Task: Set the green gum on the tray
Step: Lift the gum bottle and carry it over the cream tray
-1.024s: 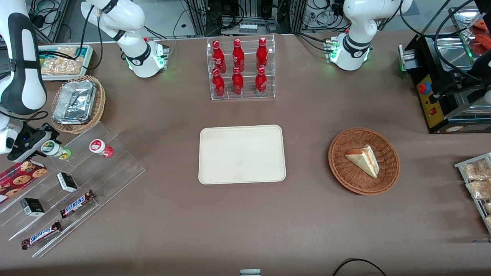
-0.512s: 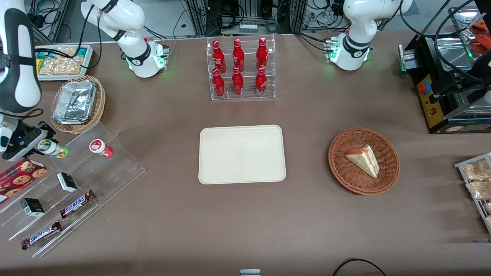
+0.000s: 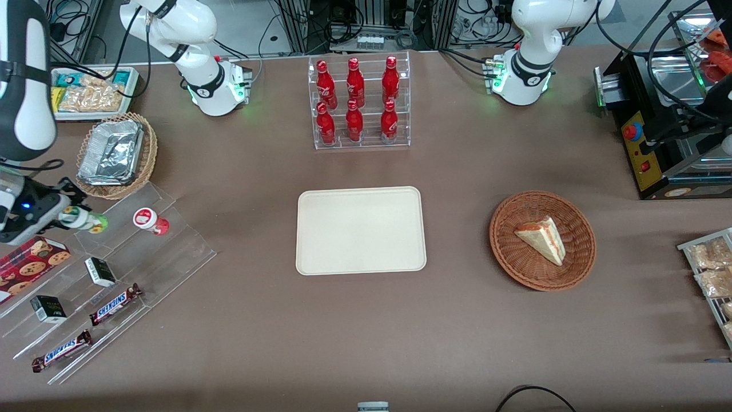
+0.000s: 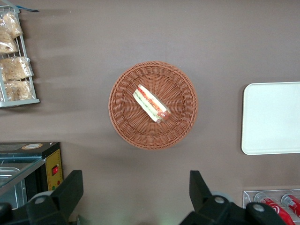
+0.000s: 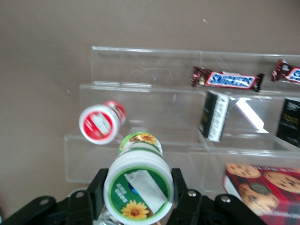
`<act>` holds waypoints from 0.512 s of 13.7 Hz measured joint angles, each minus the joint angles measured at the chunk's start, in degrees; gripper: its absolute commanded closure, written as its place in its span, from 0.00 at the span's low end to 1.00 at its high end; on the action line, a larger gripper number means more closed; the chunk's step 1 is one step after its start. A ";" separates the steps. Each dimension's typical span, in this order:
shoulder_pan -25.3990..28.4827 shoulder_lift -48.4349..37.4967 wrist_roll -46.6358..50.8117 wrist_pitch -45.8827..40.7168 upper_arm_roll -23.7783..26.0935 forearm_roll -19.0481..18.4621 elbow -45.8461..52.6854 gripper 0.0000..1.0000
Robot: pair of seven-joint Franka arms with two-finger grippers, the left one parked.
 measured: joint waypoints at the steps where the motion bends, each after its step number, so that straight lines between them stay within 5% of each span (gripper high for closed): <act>1: 1.77 0.00 3.20 -0.70 0.06 0.00 0.07 1.00; 7: 14.17 0.59 26.24 -2.76 0.30 0.06 0.23 1.00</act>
